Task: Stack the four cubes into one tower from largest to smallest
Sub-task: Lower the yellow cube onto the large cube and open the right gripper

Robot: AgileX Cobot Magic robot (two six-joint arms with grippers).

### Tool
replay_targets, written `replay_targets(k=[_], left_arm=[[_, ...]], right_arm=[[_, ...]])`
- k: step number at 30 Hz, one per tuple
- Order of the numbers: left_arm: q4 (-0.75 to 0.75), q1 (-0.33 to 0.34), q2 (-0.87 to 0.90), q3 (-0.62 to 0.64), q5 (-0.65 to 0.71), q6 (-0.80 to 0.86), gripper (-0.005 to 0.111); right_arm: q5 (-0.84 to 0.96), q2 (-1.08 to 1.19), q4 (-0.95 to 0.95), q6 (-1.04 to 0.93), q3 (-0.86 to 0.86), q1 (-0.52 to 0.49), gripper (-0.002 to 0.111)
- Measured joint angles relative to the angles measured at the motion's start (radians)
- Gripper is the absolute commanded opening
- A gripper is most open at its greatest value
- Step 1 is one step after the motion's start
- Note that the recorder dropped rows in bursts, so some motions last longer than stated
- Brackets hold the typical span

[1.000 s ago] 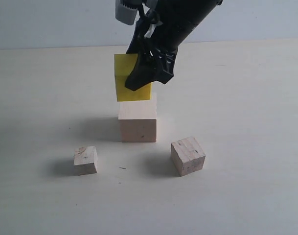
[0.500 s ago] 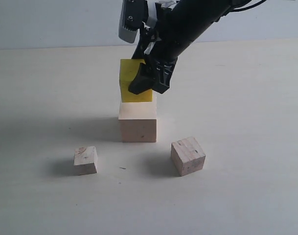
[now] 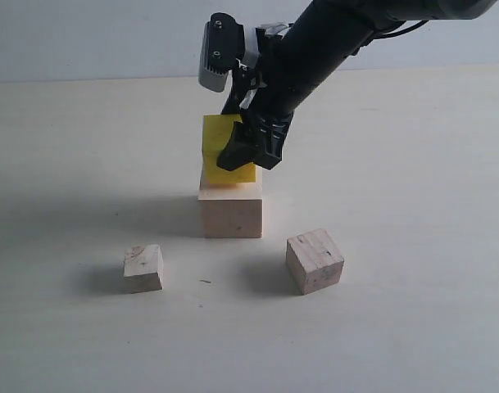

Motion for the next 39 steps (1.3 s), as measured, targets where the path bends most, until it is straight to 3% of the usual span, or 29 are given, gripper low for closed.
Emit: replay_targets(k=[39], left_arm=[[0.013, 0.0, 0.0, 0.0, 0.001, 0.0, 0.0]], right_arm=[[-0.009, 0.013, 0.002, 0.008, 0.002, 0.0, 0.0]])
